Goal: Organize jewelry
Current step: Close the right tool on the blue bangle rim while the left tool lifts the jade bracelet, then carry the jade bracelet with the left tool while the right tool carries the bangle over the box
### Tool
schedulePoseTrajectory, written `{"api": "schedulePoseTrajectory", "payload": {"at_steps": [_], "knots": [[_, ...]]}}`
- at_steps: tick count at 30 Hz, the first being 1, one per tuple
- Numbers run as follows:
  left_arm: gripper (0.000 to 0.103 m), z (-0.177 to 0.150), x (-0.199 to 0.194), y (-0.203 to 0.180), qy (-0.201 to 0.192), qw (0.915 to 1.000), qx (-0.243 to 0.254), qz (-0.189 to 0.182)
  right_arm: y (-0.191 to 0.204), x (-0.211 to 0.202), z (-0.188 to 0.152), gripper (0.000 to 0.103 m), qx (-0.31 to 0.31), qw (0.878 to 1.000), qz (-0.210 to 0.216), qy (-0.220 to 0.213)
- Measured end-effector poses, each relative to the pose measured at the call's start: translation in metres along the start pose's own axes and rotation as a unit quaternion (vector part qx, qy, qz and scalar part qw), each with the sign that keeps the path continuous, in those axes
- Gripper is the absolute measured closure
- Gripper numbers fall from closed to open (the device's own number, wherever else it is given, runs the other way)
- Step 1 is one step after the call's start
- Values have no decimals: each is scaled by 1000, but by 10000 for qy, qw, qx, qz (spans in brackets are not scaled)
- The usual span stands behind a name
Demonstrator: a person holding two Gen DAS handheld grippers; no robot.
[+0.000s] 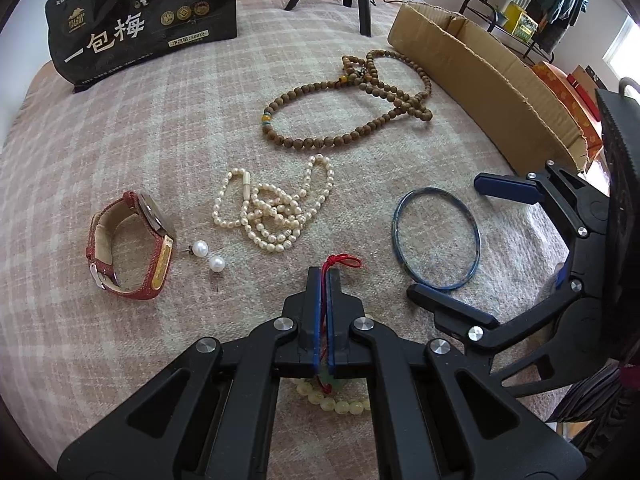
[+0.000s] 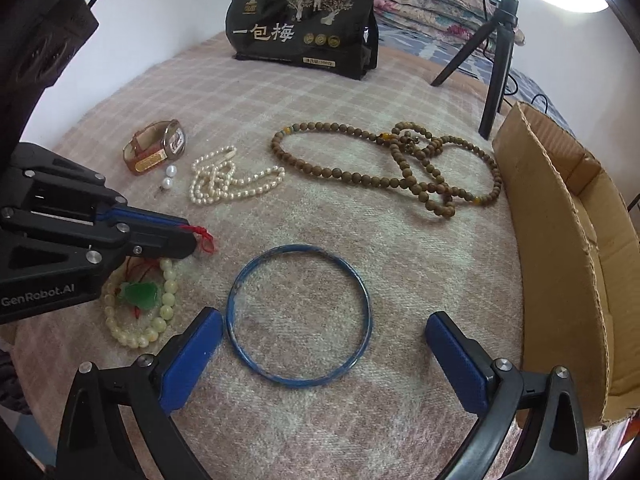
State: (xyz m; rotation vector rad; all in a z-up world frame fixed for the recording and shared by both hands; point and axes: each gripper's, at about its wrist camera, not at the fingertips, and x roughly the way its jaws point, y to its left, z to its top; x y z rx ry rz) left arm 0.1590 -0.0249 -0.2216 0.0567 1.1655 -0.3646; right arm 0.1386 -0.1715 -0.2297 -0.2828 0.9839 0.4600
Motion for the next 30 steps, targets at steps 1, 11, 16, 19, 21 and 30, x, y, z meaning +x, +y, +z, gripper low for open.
{"api": "schedulePoseTrajectory", "payload": {"at_steps": [1,11,16,19,21,30], "knots": [[103,0,-1,1,-19,10000,-15,13,-1,1,0,3,28,10000,40,37],[103,-1,-28,4,-273,9994,-231,-16,-1,-5,2,30,57,9997,248,9],[103,-5,-46,-1,-434,9987,-264,-61,0,-13,1,30,72,9997,240,-45],[103,-9,-55,-3,-488,9982,-339,-118,1,-20,1,30,79,9997,216,-102],[103,-11,-61,-6,-519,9978,-388,-153,0,-26,0,30,88,9996,202,-155],[103,-18,-97,-17,-906,9931,-624,-394,-4,-58,-2,30,170,9987,185,-432]]}}
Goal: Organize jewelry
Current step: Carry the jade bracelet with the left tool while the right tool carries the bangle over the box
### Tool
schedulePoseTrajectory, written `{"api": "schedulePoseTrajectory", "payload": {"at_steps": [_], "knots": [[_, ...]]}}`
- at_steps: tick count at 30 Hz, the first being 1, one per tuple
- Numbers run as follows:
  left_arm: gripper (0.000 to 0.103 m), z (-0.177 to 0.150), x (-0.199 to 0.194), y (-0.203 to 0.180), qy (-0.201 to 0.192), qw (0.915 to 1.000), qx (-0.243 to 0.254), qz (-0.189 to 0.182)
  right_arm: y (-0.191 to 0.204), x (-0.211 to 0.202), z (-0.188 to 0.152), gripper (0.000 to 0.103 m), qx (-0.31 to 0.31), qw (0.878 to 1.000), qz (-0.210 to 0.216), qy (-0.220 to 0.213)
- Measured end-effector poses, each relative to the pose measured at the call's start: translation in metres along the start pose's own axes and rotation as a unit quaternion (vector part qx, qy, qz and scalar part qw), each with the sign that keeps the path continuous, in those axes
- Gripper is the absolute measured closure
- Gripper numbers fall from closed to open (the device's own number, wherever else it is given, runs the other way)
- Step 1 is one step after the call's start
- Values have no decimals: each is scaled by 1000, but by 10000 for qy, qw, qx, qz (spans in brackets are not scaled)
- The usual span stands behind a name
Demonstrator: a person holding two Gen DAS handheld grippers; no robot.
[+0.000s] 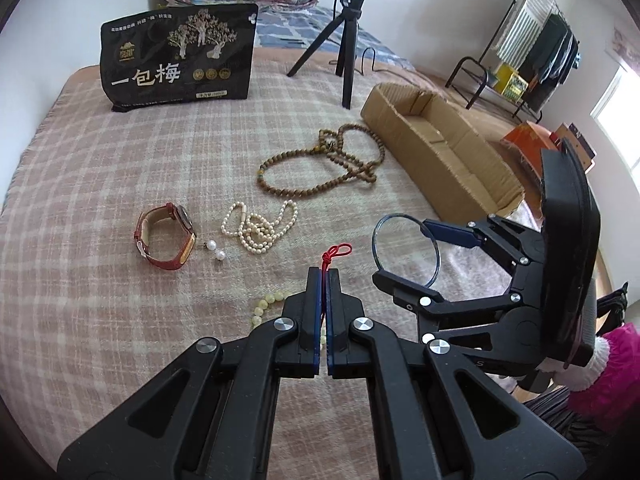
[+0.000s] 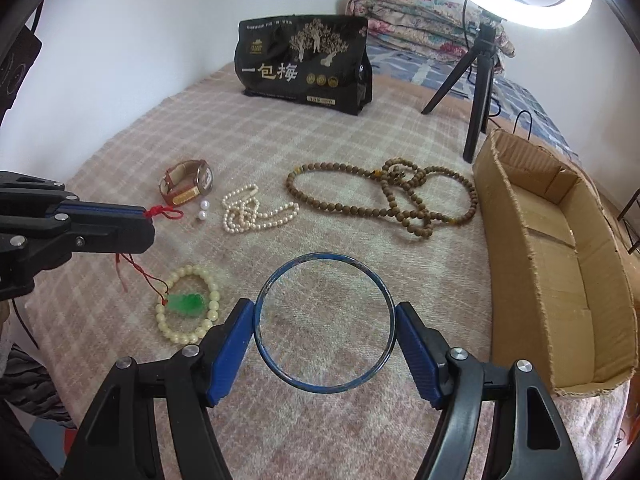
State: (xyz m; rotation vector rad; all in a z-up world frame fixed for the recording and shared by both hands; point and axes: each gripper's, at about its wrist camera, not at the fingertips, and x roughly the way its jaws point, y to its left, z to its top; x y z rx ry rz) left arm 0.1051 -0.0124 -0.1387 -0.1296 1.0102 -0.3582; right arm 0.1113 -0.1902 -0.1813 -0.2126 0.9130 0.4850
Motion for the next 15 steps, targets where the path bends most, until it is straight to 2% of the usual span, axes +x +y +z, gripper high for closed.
{"api": "schedulePoseTrajectory", "payload": {"at_steps": [15], "knots": [[103,29,-35,-11,-648,9975,-200,-177,-24,-50,5,30,257,9987,-117,-432]]}}
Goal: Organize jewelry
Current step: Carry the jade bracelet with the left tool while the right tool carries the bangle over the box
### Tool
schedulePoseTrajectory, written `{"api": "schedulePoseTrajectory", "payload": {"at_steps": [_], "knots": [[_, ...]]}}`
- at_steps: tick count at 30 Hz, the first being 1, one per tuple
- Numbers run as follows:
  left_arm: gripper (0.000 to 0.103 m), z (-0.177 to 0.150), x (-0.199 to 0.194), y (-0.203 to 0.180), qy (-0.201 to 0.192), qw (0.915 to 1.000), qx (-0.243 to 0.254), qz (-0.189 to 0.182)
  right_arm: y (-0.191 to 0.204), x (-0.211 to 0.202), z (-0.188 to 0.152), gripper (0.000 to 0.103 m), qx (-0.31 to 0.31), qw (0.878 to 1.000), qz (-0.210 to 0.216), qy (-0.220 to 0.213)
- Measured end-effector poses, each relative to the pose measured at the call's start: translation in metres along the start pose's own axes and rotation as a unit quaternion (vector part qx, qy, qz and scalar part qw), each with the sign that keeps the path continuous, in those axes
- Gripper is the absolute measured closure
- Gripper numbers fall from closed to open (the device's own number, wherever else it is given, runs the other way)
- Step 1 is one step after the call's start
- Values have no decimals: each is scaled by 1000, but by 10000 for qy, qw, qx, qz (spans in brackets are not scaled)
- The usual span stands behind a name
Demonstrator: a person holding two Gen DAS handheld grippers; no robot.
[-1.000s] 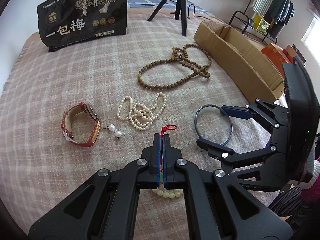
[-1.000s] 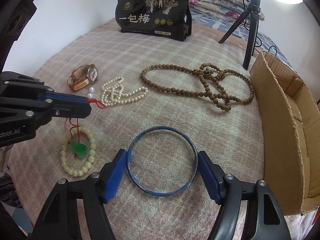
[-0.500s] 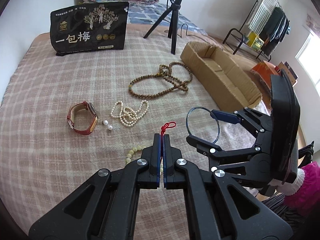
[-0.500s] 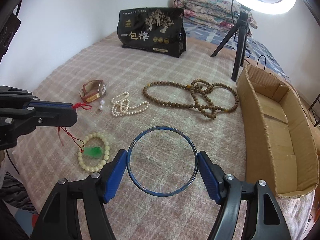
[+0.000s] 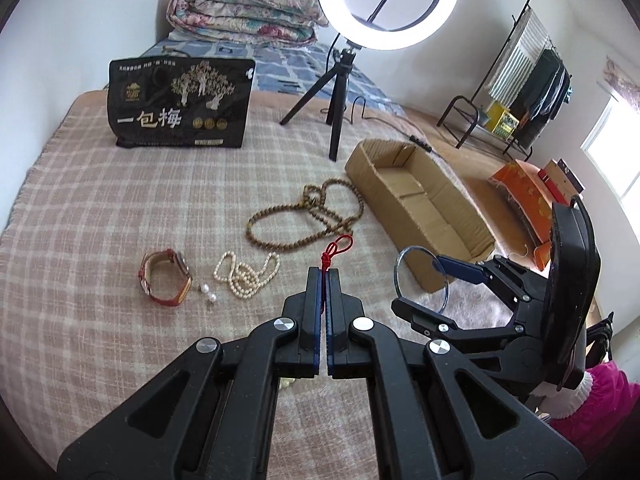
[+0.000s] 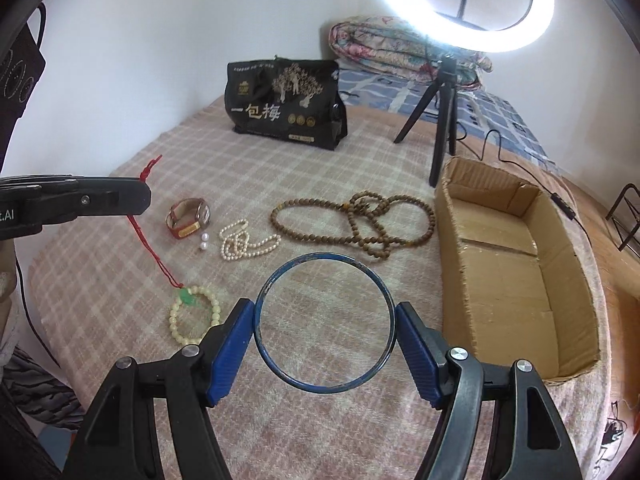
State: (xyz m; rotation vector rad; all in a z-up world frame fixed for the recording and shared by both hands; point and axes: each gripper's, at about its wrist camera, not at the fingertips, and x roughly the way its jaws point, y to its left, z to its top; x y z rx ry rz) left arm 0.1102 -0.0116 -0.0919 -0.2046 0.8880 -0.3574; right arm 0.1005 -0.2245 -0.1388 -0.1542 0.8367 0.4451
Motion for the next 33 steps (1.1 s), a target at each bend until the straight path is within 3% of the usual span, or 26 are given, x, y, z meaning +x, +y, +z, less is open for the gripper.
{"api": "schedulePoseTrajectory", "payload": {"at_steps": [11,33], "knots": [[103,25,3,-22,-194,9996,25,-182,-32,-28,8,30,289,9991,-184,-244],[103,89,46,-102,-541,9956,254,-721,-117,-46,-2,30,909,9927,-769,-191]]}}
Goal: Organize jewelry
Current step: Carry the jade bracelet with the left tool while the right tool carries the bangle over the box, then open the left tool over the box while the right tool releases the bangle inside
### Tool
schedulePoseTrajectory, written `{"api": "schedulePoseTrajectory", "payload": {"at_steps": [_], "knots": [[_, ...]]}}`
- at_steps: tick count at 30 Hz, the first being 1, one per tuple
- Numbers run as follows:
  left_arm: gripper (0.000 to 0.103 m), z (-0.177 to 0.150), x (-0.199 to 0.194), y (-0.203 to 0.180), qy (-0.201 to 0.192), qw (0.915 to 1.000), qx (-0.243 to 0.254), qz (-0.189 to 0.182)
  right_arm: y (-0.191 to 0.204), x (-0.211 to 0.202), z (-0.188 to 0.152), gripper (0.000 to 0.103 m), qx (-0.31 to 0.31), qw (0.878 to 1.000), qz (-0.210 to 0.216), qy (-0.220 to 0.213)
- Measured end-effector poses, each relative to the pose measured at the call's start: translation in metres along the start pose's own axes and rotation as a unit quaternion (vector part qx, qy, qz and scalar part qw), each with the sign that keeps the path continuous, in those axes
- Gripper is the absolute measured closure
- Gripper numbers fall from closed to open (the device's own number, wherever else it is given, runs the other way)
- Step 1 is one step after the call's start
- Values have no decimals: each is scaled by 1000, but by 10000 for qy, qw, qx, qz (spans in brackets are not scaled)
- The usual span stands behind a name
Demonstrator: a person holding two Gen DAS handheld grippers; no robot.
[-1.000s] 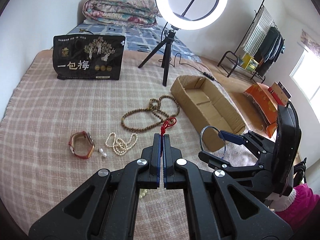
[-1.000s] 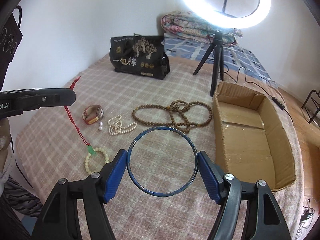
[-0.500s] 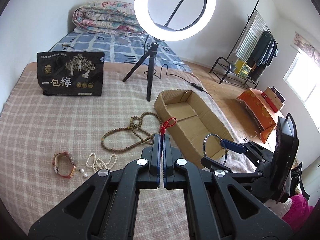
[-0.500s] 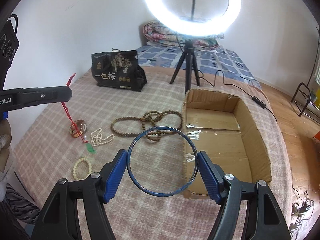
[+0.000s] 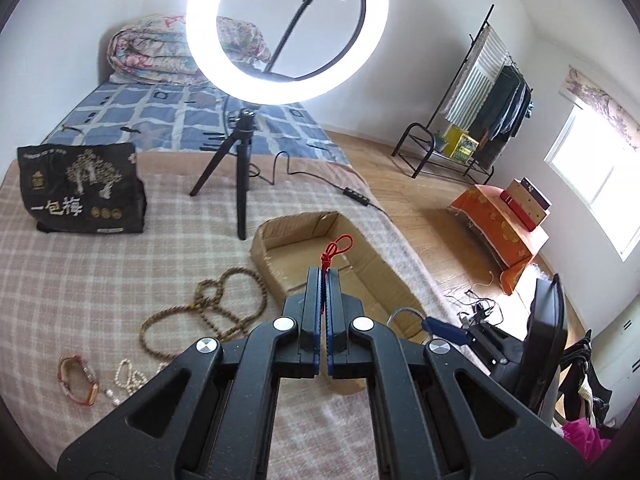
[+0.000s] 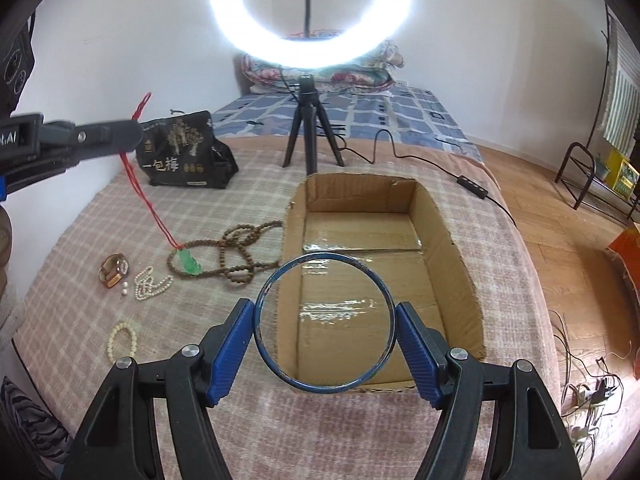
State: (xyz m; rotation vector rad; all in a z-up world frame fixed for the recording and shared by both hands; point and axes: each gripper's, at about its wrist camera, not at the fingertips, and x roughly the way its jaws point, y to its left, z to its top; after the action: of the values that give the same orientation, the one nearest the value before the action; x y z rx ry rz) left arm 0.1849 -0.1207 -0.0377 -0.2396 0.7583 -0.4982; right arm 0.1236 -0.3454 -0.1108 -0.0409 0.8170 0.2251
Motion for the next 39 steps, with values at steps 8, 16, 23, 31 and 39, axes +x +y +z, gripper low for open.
{"api": "schedulePoseTrajectory", "payload": {"at_steps": [8,16,23,31,39], "knots": [[103,19,27,-20,-86,9998,-25,-192,-28,9,-3,30,186,9996,-178,108],[103,28,61,-37,-41,9997,93,-237,-53,23,-7,30,384,9984,-323,259],[103,23,99,-38,201,9997,139,-39,-64,33,-8,30,469,9977,-334,354],[103,18,126,-26,445,9987,97,241,-68,45,-6,30,578,9969,-242,467],[102,14,134,-23,526,9972,159,514,-60,48,-6,26,498,9971,-310,475]]}}
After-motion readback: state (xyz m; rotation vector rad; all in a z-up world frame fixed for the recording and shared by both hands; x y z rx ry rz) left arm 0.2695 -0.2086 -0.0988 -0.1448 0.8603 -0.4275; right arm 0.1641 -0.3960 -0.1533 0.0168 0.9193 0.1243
